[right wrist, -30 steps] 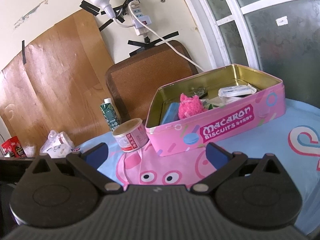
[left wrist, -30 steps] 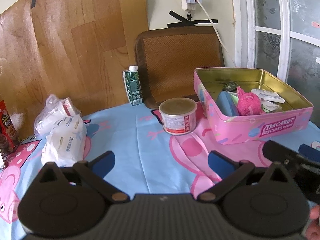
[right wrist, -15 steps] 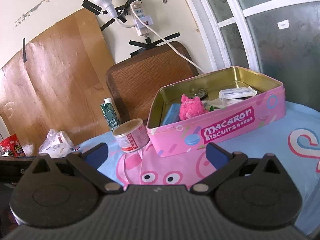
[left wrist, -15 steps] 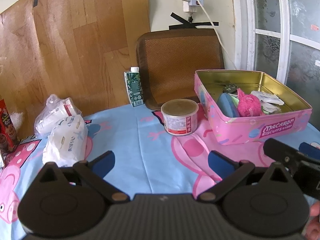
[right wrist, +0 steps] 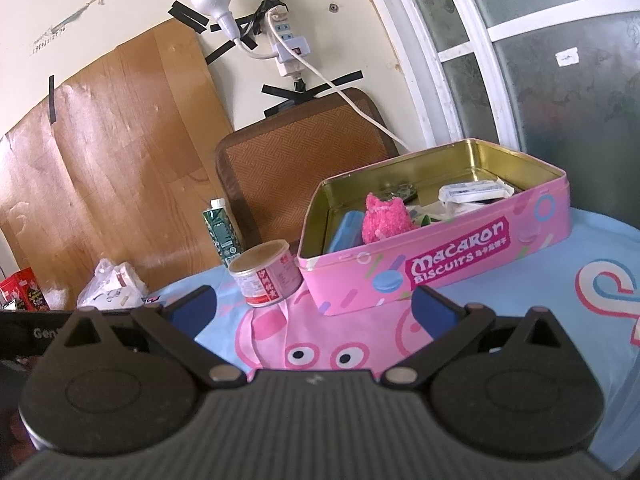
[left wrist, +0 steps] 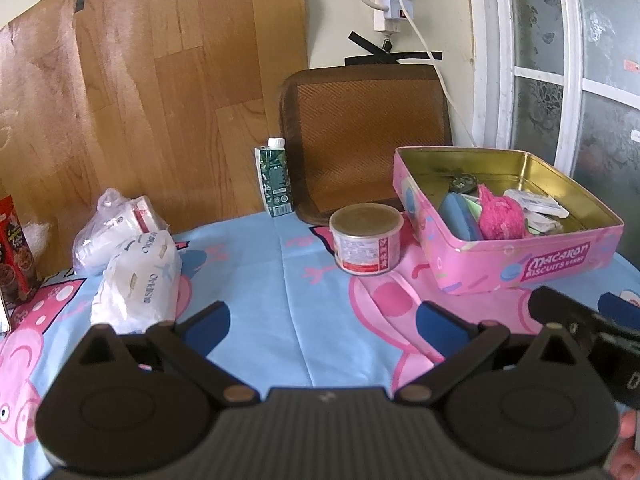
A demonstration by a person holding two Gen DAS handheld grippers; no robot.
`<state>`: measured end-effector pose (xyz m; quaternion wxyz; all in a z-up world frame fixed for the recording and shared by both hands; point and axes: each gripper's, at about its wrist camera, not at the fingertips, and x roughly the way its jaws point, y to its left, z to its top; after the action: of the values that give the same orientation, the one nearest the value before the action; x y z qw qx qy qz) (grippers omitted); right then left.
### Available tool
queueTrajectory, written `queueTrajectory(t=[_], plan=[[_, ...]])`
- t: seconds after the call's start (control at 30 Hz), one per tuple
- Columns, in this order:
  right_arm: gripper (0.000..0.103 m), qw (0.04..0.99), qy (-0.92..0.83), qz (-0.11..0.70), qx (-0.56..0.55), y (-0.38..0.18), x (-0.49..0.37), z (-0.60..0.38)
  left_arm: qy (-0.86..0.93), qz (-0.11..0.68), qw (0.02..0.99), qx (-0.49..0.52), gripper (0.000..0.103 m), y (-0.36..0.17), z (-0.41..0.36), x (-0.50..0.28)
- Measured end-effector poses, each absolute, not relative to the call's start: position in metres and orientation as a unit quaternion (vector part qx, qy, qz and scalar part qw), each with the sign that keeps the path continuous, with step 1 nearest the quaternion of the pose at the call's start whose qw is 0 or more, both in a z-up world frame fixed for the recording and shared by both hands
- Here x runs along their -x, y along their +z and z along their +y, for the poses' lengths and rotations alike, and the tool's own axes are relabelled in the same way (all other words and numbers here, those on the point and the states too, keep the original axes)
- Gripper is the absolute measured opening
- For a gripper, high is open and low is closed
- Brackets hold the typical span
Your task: Organize soft objects
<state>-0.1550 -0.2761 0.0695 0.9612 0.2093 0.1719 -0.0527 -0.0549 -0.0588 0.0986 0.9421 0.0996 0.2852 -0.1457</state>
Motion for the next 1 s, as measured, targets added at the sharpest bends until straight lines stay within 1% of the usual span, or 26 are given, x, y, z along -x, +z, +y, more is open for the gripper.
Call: queueTrajectory(t=[1.0], plan=[[0.103,0.957,-0.061,0.183,-0.218,0.0635,0.1566,-0.2758,-0.144,0.300,0.938,-0.101,0.103,0.0911,-0.0596,0.0499]])
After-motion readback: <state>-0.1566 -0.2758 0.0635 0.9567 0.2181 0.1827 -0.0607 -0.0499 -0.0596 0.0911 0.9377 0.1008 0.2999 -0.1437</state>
